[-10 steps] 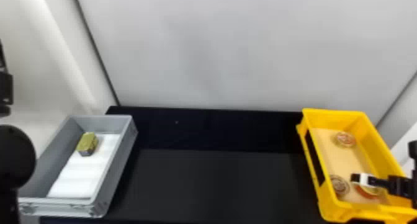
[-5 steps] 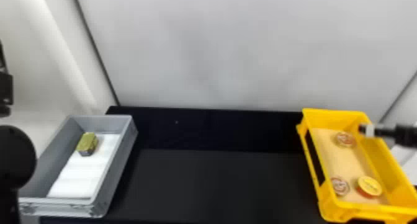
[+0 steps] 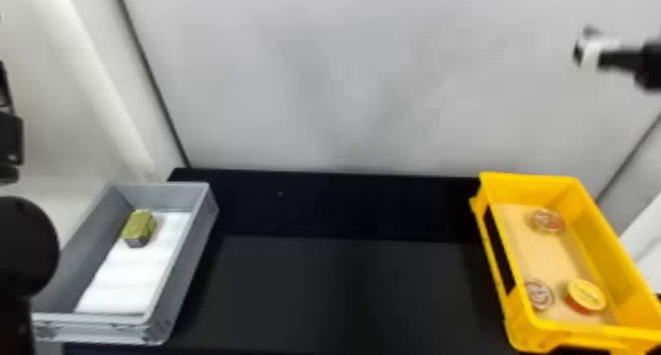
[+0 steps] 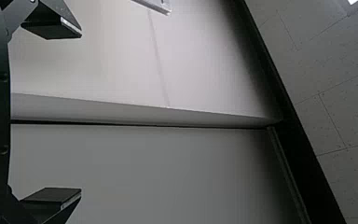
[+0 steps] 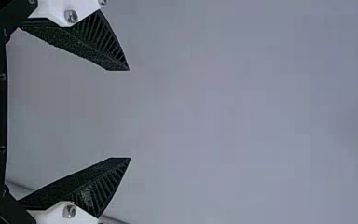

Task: Pick up the round yellow can and place it in the yellow rectangular box

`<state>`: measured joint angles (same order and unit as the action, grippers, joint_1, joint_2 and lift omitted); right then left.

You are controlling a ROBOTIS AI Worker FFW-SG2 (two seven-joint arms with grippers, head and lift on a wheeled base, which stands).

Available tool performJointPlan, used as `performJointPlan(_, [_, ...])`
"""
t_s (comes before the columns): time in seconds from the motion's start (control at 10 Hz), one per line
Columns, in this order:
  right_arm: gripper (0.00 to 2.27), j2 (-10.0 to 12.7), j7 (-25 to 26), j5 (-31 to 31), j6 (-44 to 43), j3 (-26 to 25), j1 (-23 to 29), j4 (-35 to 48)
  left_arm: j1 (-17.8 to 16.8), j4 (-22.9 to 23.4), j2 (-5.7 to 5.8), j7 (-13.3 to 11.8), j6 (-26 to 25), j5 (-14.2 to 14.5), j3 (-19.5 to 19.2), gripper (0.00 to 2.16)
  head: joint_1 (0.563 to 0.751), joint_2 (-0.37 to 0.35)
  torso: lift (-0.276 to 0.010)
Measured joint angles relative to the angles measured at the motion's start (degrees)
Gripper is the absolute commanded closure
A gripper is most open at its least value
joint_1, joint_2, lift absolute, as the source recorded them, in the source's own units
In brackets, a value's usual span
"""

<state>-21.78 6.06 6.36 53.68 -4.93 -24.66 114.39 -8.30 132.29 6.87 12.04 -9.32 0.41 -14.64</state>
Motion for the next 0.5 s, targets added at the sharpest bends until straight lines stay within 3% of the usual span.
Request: performJointPlan(0.5, [0.10,0.92,2.02,-15.01,-11.14,9.24,-14.91,9.42,0.26,0.60,1.43,0.00,-0.15,-0.24,-1.71,0.09,0.694,0.054,-0.003])
